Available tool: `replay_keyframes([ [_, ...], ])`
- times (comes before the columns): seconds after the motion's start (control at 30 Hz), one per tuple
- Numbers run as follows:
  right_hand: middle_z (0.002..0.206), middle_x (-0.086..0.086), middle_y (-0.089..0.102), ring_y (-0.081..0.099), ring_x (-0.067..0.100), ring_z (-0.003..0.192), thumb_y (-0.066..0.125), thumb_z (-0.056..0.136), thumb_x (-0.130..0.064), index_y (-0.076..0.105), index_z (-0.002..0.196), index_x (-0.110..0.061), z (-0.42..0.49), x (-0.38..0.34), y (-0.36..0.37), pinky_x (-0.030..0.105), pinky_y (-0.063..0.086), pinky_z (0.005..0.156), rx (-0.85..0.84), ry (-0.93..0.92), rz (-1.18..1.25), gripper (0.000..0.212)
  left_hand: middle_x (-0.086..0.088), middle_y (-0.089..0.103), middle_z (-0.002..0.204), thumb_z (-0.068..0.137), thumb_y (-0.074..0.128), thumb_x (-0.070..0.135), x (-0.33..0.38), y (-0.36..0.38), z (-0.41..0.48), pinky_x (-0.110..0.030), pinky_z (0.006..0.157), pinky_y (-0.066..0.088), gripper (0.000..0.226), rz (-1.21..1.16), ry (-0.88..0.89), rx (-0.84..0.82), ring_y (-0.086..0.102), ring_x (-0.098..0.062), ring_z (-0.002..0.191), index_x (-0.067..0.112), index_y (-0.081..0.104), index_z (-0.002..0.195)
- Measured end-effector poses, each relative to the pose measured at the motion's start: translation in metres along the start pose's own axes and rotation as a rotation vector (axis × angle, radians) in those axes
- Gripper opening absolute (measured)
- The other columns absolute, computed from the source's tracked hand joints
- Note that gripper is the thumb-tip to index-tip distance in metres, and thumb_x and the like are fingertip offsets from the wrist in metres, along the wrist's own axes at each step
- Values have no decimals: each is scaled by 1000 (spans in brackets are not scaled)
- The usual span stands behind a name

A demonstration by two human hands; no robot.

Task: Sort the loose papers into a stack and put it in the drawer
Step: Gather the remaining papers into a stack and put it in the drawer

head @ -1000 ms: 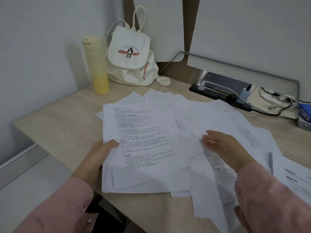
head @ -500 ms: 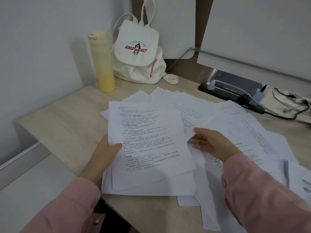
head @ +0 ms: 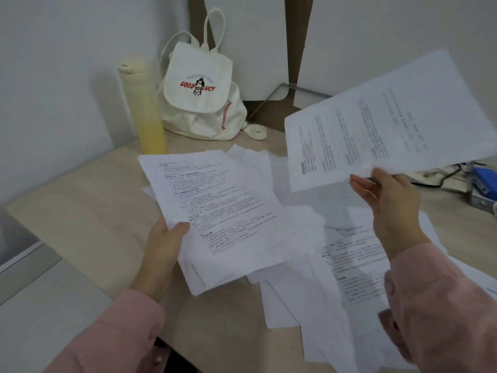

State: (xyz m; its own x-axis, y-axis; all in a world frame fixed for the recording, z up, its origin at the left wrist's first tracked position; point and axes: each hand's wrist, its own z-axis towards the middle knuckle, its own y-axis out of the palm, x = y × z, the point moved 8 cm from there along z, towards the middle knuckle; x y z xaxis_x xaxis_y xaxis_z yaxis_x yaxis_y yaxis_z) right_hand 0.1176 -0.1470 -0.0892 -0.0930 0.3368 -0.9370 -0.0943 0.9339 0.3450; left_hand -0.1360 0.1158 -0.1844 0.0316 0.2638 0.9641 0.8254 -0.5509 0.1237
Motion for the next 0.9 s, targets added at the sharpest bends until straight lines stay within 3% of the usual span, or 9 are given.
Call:
replay_keyframes([
  [0.13,80,14,58,71,16,57,45,93,2,51,83,-1,-19,27,0,21,57,55,-39,209,200,13,-3,66,115,91,50,2,-13,19,-11,-45,92,49,37,-44,-70,-83,63,-25,104,10,55,127],
  [0.23,68,16,62,71,20,53,44,94,2,51,81,-1,-44,63,7,24,58,51,-67,376,246,14,-5,65,119,89,51,-2,-21,35,-19,-40,89,53,40,-68,-96,-174,62,-26,108,12,55,126],
  [0.3,56,14,67,70,20,53,45,93,2,53,83,-1,-64,87,15,27,59,52,-110,482,256,14,-5,68,112,88,53,-3,-27,40,-23,-31,76,58,37,-80,-120,-198,65,-23,101,10,56,122],
  [0.37,57,13,70,70,19,53,47,93,1,57,87,-1,-82,108,24,28,59,53,-159,584,235,12,-7,68,111,88,55,0,-31,45,-25,-27,70,60,36,-114,-147,-223,65,-23,100,8,56,123],
  [0.5,66,16,72,71,21,59,50,92,-3,60,91,2,-118,134,42,30,60,58,-332,745,133,11,-3,69,107,88,57,22,-28,54,-29,-34,72,59,23,-176,-159,-232,66,-21,98,25,60,111],
  [0.57,75,17,73,71,22,67,52,92,-6,61,96,3,-131,138,50,30,60,64,-452,795,77,14,-3,68,112,90,56,20,-26,51,-27,-36,78,58,27,-200,-132,-174,65,-21,100,23,58,116],
  [0.67,88,17,71,70,22,75,53,92,-14,63,101,-1,-132,133,52,29,60,67,-542,777,-38,19,-8,61,126,90,55,6,-30,37,-21,-40,89,51,38,-187,-133,-64,60,-27,110,15,52,127],
  [0.77,79,13,68,65,22,65,56,90,-18,64,98,-5,-100,120,25,29,60,60,-344,639,-97,18,-8,59,128,89,55,2,-32,28,-16,-45,98,46,43,-189,-144,-53,58,-26,113,11,50,131],
  [0.9,66,10,63,62,13,45,53,90,-4,59,103,4,-76,104,-8,20,54,46,-190,511,-163,16,-3,64,120,90,57,8,-27,22,-14,-41,97,46,35,-217,-118,-69,61,-21,107,17,56,123],
])
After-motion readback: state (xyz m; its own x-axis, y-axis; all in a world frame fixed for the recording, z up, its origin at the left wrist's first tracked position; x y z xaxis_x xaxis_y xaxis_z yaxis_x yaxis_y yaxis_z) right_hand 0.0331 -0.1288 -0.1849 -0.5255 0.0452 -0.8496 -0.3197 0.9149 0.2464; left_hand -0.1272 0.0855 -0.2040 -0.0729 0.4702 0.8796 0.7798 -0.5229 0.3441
